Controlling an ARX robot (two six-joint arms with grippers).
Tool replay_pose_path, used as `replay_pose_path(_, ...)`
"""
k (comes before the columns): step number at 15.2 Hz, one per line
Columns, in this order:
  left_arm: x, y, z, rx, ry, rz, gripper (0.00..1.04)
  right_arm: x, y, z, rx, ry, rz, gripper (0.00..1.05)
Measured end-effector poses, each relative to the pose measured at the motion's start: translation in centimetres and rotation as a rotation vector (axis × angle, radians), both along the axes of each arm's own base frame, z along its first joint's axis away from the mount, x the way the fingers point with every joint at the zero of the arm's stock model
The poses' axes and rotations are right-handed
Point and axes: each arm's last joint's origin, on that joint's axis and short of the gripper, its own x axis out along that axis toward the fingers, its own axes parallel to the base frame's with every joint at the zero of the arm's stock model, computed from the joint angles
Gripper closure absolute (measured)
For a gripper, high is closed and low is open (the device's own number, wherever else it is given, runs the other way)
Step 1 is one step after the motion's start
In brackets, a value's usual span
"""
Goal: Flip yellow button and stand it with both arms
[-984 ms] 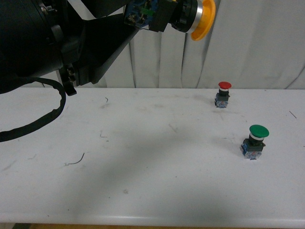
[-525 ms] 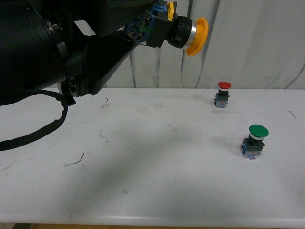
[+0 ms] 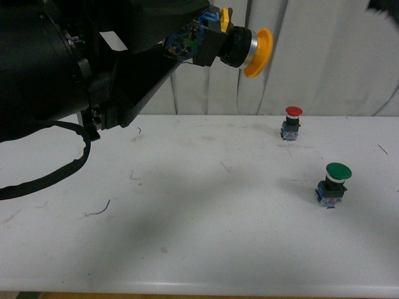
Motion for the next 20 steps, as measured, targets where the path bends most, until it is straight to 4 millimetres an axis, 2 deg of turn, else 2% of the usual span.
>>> replay_pose_path(2,0.0,0.0,0.0,0.002,-0.001,0.000,0.69,0.5,1.4,-2.2,0.152,0.229,0.085,0.06)
replay_pose_path(5,0.1,0.0,0.1,0.004,-0.006,0.001,0.69,1.8,2.5,-3.5,0.312,0.414,0.134,0.06)
replay_pose_path(9,0.1,-0.1,0.1,0.006,-0.006,0.000,0.69,3.0,4.1,-3.7,0.406,0.494,0.170,0.06)
replay_pose_path(13,0.1,-0.1,0.1,0.013,-0.009,0.002,0.69,2.6,6.7,-4.0,0.390,0.522,0.245,0.06)
replay_pose_path(17,0.1,0.0,0.0,0.015,-0.007,0.002,0.69,2.8,7.0,-3.6,0.398,0.504,0.244,0.08)
replay_pose_path(20,0.1,0.0,0.1,0.014,-0.010,0.002,0.69,2.9,7.0,-3.5,0.401,0.500,0.240,0.43)
